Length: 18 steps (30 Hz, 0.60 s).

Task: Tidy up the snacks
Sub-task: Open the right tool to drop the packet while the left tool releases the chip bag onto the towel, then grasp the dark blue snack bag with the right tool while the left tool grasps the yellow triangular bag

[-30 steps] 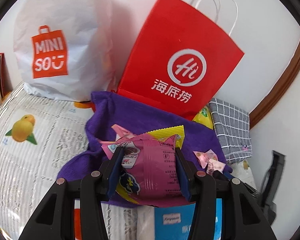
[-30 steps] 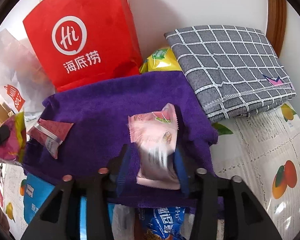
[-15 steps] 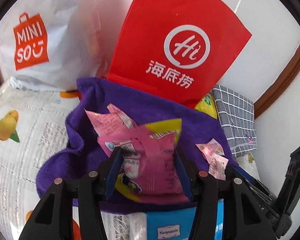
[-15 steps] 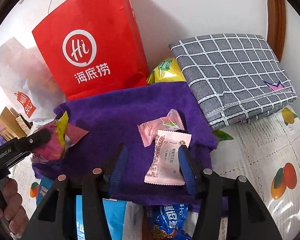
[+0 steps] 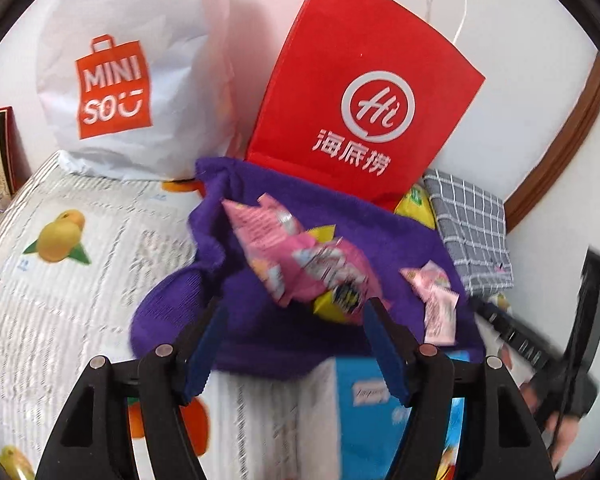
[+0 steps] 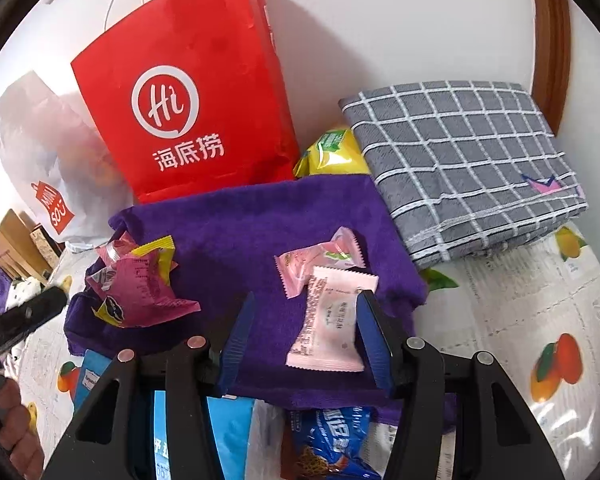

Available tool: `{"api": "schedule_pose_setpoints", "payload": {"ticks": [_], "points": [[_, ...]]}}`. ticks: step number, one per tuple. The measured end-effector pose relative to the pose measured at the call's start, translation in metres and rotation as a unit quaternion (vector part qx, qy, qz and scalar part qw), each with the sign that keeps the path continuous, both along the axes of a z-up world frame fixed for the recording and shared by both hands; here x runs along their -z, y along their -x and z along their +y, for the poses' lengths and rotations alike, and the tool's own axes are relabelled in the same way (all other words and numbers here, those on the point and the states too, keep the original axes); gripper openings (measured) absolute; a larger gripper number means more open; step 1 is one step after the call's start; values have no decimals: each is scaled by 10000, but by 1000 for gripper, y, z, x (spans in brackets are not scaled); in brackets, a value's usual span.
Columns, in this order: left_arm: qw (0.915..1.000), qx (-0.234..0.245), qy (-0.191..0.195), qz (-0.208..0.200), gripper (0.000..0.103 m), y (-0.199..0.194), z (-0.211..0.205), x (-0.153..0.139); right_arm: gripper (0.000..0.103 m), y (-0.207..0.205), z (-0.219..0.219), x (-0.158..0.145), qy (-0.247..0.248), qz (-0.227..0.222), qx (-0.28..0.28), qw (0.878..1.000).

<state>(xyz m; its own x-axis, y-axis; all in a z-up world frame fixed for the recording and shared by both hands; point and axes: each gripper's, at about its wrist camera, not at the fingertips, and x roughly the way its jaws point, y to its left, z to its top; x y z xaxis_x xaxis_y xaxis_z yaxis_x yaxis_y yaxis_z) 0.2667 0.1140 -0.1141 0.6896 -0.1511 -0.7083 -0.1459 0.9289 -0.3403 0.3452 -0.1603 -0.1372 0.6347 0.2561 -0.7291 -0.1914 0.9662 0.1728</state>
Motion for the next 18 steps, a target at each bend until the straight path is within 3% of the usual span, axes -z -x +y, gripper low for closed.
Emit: {"api": "schedule_pose_setpoints", "payload": {"ticks": [7, 18], "points": [[9999, -86, -117, 48, 67, 24, 13, 12, 53, 19, -11, -15, 135, -189, -27, 9997], [9999, 40, -83, -122, 67, 34, 5, 6, 53, 49, -24, 45, 200, 525, -412, 9976]]}}
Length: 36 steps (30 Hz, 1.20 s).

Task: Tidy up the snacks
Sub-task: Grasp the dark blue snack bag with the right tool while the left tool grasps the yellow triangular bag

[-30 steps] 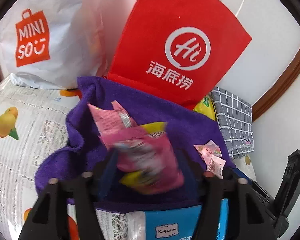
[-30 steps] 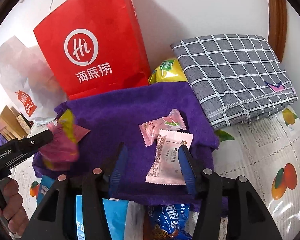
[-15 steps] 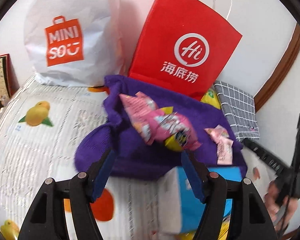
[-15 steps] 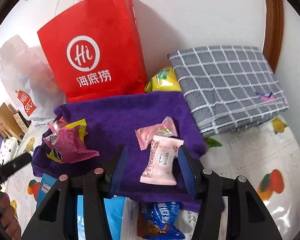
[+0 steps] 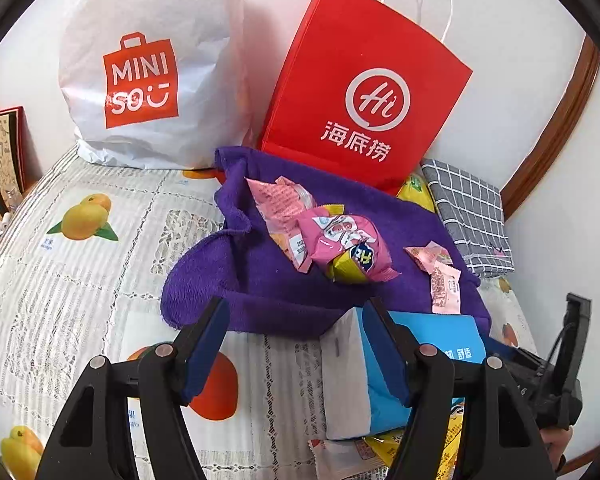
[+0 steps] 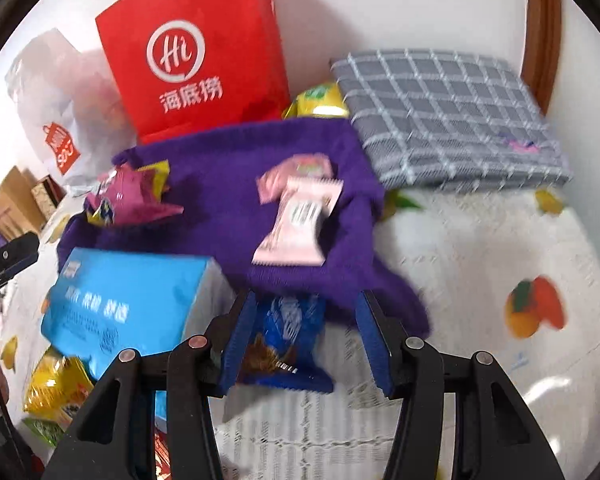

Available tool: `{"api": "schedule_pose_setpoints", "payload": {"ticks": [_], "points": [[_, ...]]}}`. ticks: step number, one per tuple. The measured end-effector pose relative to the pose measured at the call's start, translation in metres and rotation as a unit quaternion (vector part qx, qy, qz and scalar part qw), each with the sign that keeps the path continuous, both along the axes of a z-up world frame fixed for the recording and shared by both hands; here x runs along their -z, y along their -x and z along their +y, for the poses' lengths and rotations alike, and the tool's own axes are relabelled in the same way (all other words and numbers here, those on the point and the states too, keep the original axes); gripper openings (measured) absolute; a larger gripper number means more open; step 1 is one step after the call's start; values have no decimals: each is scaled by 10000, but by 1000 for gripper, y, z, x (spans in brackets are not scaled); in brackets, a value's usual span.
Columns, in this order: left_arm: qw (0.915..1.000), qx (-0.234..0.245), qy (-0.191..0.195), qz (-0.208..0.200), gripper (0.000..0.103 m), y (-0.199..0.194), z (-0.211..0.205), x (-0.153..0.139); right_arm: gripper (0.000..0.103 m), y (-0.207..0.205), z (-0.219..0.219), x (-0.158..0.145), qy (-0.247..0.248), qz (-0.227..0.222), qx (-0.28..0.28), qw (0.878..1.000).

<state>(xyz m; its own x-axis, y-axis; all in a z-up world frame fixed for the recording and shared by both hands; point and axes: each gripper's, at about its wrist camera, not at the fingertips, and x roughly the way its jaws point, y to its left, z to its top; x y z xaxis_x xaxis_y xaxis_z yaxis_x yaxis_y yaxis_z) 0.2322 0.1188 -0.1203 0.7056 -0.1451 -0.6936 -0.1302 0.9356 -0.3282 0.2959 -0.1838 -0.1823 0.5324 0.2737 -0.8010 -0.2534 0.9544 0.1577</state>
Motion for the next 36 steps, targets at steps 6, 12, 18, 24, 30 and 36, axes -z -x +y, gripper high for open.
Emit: {"api": "schedule_pose_setpoints", "payload": {"ticks": [6, 12, 18, 24, 30, 36], "points": [[9984, -32, -535, -161, 67, -1, -9, 0, 52, 5, -2, 1, 31, -187, -36, 9998], [9991, 303, -202, -230, 67, 2, -14, -6, 52, 4, -9, 5, -88, -149, 94, 9998], [9992, 233, -216, -222, 67, 3, -13, -5, 53, -5, -11, 10, -256, 89, -8, 9996], [9997, 237, 11, -109, 67, 0, -9, 1, 43, -1, -8, 12, -415, 221, -203, 9987], [9995, 272, 102, -128, 67, 1, -10, 0, 24, 7, -4, 8, -435, 221, -370, 9981], [9993, 329, 44, -146, 67, 2, -14, -1, 15, 15, -20, 3, -399, 251, -254, 9986]]}}
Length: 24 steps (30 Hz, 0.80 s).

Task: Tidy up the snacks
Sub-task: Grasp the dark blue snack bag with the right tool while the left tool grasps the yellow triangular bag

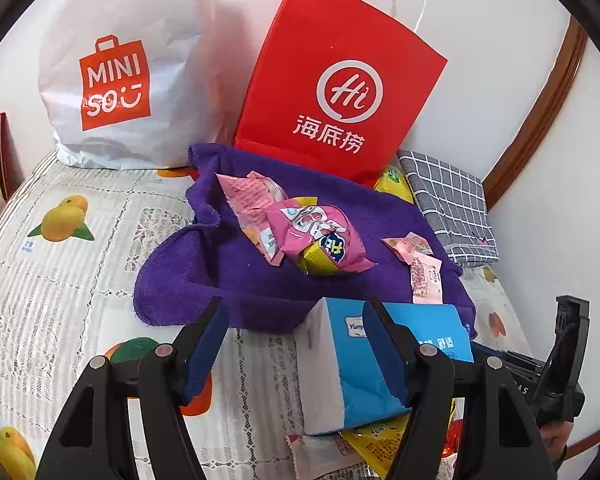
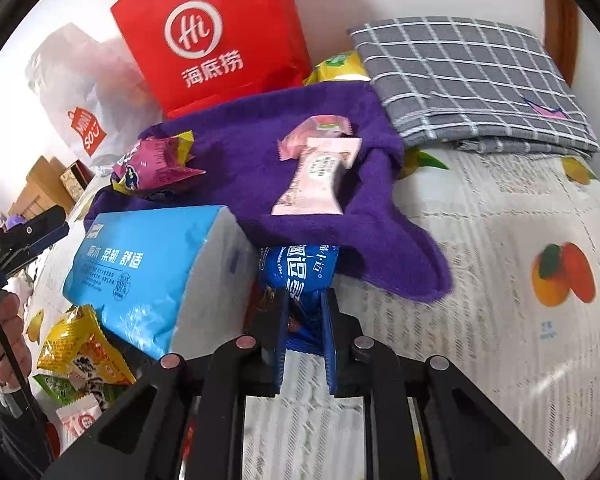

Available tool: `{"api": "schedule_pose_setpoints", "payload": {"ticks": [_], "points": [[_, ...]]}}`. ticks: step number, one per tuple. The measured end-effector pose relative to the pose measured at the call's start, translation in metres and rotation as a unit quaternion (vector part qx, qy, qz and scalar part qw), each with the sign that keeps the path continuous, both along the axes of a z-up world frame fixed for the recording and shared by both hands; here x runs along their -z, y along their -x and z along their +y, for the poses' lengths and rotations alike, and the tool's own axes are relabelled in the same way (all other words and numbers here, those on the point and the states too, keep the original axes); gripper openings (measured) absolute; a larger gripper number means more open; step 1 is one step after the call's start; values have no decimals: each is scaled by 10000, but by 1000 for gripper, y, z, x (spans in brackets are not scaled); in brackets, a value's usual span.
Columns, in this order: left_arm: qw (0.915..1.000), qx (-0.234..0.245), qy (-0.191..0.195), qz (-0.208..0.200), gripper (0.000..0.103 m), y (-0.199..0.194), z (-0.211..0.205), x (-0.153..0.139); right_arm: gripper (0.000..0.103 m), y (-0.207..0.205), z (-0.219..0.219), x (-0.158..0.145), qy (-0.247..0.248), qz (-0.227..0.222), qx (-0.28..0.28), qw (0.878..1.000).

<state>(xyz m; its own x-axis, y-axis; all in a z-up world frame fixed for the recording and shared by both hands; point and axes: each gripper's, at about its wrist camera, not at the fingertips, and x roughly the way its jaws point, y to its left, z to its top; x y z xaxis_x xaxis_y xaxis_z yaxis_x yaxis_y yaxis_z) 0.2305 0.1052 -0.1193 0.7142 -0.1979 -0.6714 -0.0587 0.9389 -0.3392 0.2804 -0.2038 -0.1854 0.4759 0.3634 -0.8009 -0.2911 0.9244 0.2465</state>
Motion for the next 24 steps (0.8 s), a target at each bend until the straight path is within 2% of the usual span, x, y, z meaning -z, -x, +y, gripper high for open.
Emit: {"api": "schedule_pose_setpoints", "payload": {"ticks": [3, 6, 8, 9, 13, 14, 15, 16, 19, 24], "points": [[10000, -1, 9, -2, 67, 0, 0, 0, 16, 4, -14, 3, -9, 82, 167, 9998], [10000, -2, -5, 15, 67, -1, 0, 0, 26, 3, -15, 2, 43, 47, 245, 9997], [10000, -10, -57, 20, 67, -1, -1, 1, 56, 1, -10, 1, 101, -37, 284, 9995], [10000, -5, -59, 26, 67, -1, -1, 1, 60, 0, -6, 2, 93, -71, 272, 9996], [10000, 31, -16, 29, 67, -1, -2, 1, 61, -5, 15, 12, 429, -32, 241, 9988], [10000, 36, -23, 24, 67, -1, -2, 1, 59, -2, 16, 11, 488, -177, 253, 9983], [10000, 37, -37, 15, 67, 0, -2, 1, 53, -1, 15, 11, 486, -216, 287, 9982], [10000, 49, -52, 5, 67, 1, -3, 0, 42, -1, 14, 13, 607, -249, 393, 9971], [9999, 110, -105, 1, 67, 3, -7, 0, 42, 5, 16, 12, 894, -464, 409, 9941], [9993, 357, -80, -66, 67, 13, -20, -4, 42, 23, 8, 3, 760, -739, 411, 9935]]}}
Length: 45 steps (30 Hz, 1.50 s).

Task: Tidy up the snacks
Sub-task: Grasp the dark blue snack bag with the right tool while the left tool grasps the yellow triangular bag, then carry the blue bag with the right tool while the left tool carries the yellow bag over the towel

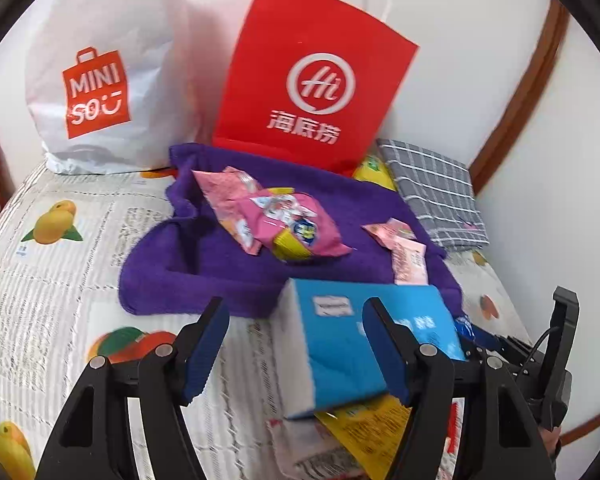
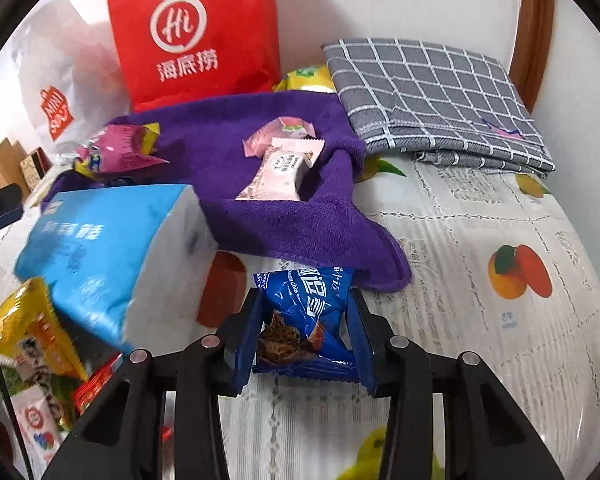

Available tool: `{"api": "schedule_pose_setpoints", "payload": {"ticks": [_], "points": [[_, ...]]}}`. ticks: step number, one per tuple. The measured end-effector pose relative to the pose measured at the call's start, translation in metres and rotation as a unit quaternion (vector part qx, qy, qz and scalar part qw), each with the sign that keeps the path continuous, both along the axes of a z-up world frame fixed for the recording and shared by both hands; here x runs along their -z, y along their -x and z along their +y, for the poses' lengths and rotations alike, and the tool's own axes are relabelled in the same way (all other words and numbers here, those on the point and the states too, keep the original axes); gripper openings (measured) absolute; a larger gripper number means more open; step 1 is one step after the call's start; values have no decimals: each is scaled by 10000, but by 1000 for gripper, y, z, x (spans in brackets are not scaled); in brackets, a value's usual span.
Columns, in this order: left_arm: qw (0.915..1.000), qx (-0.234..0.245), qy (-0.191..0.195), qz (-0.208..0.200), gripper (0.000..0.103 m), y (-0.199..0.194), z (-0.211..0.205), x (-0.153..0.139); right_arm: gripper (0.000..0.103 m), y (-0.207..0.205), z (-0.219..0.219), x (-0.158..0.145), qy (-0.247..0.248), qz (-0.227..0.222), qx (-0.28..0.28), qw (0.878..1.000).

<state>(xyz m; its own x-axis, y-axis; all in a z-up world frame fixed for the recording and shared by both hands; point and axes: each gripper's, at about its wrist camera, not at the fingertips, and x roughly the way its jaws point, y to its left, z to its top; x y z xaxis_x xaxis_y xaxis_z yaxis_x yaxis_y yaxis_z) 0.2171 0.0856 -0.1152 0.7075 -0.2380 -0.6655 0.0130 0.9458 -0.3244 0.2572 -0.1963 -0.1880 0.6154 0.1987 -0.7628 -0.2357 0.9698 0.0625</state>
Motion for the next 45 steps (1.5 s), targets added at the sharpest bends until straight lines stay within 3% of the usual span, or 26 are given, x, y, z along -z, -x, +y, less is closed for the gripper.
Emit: {"api": "schedule_pose_setpoints", "payload": {"ticks": [6, 14, 16, 21, 23, 25, 29, 38, 45], "points": [[9986, 391, 129, 325, 69, 21, -20, 18, 42, 15, -12, -7, -425, -164, 45, 9990], [9958, 814, 168, 384, 76, 43, -52, 14, 42, 21, -3, -1, -402, -98, -156, 9990], [9955, 866, 13, 385, 78, 45, -60, 15, 42, 22, -2, -1, -450, -77, -195, 9988], [9941, 575, -709, 591, 78, 41, -73, 30, 42, 19, -8, 3, -624, 43, -100, 9980], [9943, 535, -764, 514, 78, 42, -76, 33, 42, 17, -11, 5, -688, 108, -55, 9976], [9933, 488, -891, 559, 70, 40, -79, 36, 42, 17, -11, 5, -705, 126, -50, 9974], [9955, 426, -659, 538, 57, 45, -76, 32, 42, 19, -9, 3, -697, 33, -119, 9975], [9990, 112, -389, 172, 56, 72, -56, -2, 42, 28, 1, -4, -950, -139, -605, 9935], [9992, -125, -378, -53, 56, 77, -32, -24, 42, 46, -4, -25, -810, -325, -380, 9955]]}}
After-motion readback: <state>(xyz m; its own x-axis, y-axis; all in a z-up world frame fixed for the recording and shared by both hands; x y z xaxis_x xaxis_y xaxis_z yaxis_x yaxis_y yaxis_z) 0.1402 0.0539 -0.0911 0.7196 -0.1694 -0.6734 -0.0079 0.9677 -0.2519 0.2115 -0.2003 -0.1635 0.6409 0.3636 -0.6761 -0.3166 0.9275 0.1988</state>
